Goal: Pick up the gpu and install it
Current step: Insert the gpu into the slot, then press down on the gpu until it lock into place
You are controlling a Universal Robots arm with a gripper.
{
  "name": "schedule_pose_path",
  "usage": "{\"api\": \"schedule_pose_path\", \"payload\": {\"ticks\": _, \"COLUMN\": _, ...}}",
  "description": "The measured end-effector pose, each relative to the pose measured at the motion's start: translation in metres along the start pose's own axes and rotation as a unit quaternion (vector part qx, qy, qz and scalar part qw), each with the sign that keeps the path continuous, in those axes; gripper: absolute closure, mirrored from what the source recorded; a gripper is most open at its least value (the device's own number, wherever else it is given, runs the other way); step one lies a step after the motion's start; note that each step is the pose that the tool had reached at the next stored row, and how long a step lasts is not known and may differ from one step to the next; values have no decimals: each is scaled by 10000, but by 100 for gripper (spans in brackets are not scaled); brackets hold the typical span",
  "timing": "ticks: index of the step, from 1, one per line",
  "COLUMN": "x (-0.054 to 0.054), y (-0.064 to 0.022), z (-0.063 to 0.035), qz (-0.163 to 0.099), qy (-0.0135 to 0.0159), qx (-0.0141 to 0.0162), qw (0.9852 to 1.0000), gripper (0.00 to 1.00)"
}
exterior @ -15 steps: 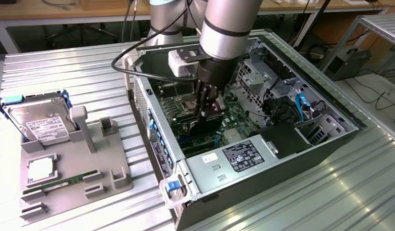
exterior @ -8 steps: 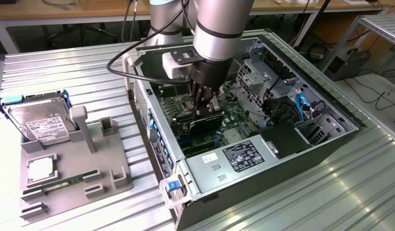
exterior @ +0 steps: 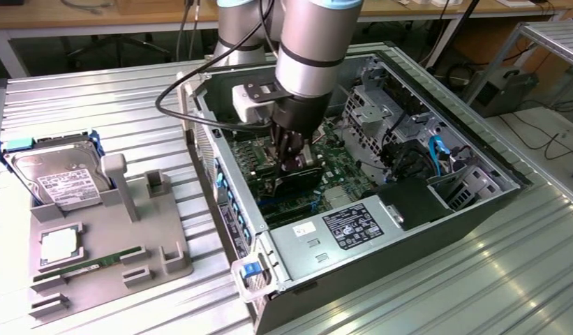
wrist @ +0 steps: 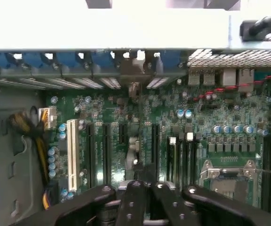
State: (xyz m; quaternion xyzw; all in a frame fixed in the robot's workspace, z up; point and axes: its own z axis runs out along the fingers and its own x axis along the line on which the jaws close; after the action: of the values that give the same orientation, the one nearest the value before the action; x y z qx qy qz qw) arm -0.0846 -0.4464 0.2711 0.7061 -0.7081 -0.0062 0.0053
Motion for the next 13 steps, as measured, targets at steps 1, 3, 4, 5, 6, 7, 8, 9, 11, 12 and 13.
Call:
{"api": "schedule_pose_path", "payload": {"ticks": 1, "x": 0, "y": 0, "z": 17, "qz": 1, "qy": 5, "qx": -2, "qw": 10000, "gripper": 89}}
{"api": "schedule_pose_path", "payload": {"ticks": 3, "x": 2, "y": 1, "z": 51, "qz": 1, "qy": 11, "qx": -2, "qw": 10000, "gripper": 89}}
{"api": "schedule_pose_path", "payload": {"ticks": 4, "x": 2, "y": 1, "z": 49, "qz": 1, "qy": 12, "qx": -2, "qw": 10000, "gripper": 89}}
{"api": "schedule_pose_path", "payload": {"ticks": 5, "x": -3, "y": -1, "z": 22, "qz": 1, "qy": 9, "qx": 0, "qw": 10000, "gripper": 89}}
{"api": "schedule_pose_path", "payload": {"ticks": 6, "x": -5, "y": -2, "z": -13, "qz": 0, "qy": -4, "qx": 7, "qw": 10000, "gripper": 89}}
{"api": "schedule_pose_path", "payload": {"ticks": 7, "x": -2, "y": 1, "z": -86, "qz": 0, "qy": 4, "qx": 2, "qw": 10000, "gripper": 89}}
{"api": "schedule_pose_path", "payload": {"ticks": 8, "x": -3, "y": 1, "z": -161, "qz": 0, "qy": 7, "qx": 0, "qw": 10000, "gripper": 89}}
{"api": "schedule_pose_path", "payload": {"ticks": 9, "x": -3, "y": 3, "z": -268, "qz": 0, "qy": 7, "qx": 0, "qw": 10000, "gripper": 89}}
{"api": "schedule_pose_path", "payload": {"ticks": 11, "x": -4, "y": 4, "z": -327, "qz": 0, "qy": 7, "qx": 0, "qw": 10000, "gripper": 89}}
{"api": "schedule_pose_path", "payload": {"ticks": 12, "x": -4, "y": 4, "z": -327, "qz": 0, "qy": 7, "qx": 0, "qw": 10000, "gripper": 89}}
{"api": "schedule_pose_path", "payload": {"ticks": 13, "x": -4, "y": 4, "z": -327, "qz": 0, "qy": 7, "qx": 0, "qw": 10000, "gripper": 89}}
